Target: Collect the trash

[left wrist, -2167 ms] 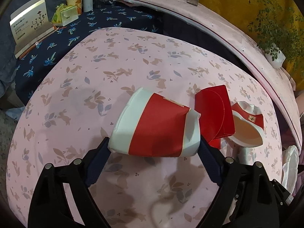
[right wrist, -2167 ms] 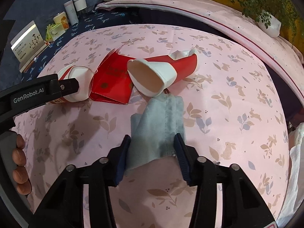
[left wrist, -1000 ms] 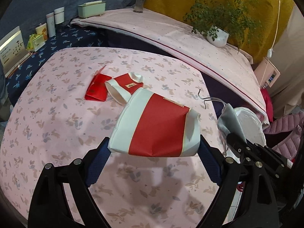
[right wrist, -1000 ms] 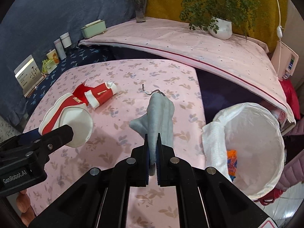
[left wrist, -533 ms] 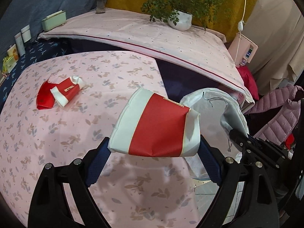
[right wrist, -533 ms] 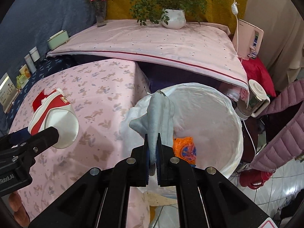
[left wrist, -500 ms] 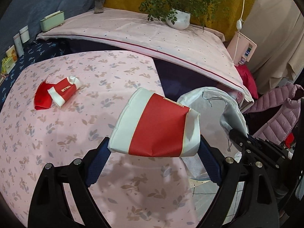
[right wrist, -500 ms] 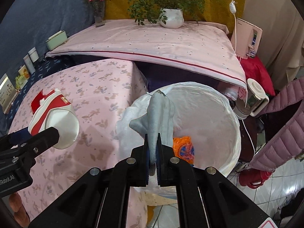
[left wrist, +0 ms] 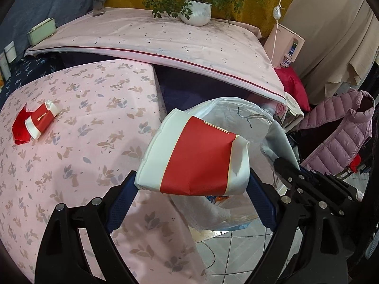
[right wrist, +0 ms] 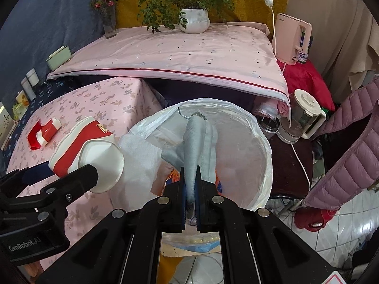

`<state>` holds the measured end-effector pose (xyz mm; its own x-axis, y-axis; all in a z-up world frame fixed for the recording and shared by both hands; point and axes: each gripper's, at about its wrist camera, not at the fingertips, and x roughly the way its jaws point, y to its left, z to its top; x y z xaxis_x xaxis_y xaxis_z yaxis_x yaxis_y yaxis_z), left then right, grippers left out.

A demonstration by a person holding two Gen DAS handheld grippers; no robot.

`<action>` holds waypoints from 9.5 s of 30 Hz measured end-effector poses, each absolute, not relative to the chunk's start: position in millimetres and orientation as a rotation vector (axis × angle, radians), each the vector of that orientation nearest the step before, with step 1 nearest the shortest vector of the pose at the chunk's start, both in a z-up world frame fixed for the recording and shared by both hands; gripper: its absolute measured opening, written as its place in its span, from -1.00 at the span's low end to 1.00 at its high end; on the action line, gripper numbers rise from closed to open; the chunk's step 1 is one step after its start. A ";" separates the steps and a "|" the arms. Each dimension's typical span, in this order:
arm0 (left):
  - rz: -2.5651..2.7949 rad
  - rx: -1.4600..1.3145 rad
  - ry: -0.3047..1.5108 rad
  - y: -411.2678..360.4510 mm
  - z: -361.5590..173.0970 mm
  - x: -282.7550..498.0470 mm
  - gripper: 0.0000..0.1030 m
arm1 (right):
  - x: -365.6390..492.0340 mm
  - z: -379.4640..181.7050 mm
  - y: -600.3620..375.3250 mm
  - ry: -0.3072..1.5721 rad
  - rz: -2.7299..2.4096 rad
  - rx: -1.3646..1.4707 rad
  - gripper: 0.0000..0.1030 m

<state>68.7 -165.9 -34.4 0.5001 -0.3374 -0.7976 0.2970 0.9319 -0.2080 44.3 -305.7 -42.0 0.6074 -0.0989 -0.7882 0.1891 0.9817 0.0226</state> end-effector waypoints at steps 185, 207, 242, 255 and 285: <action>-0.479 0.020 0.950 -195.5 -28.0 76.4 -0.45 | 37.3 -46.5 -341.0 0.816 -0.304 0.269 -0.70; -0.381 0.017 0.940 -173.5 -34.2 91.6 -0.16 | 63.4 -48.4 -325.3 0.828 -0.256 0.222 -0.69; -0.153 0.069 0.930 -99.3 -52.7 53.9 0.60 | 27.6 -44.7 -259.9 0.883 -0.182 0.011 0.59; -0.139 0.060 0.915 -88.5 -50.4 34.4 0.73 | 4.9 -44.6 -253.7 0.878 -0.207 0.002 0.87; -0.162 0.069 0.915 -102.5 -50.4 31.5 0.76 | -6.2 -40.6 -260.6 0.880 -0.237 -0.005 0.87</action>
<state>31.5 -102.5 -50.4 0.5989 -0.1103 -0.7932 0.1689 0.9856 -0.0095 -6.2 -260.6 -40.6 0.6129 -0.2075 -0.7624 0.2035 0.9738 -0.1015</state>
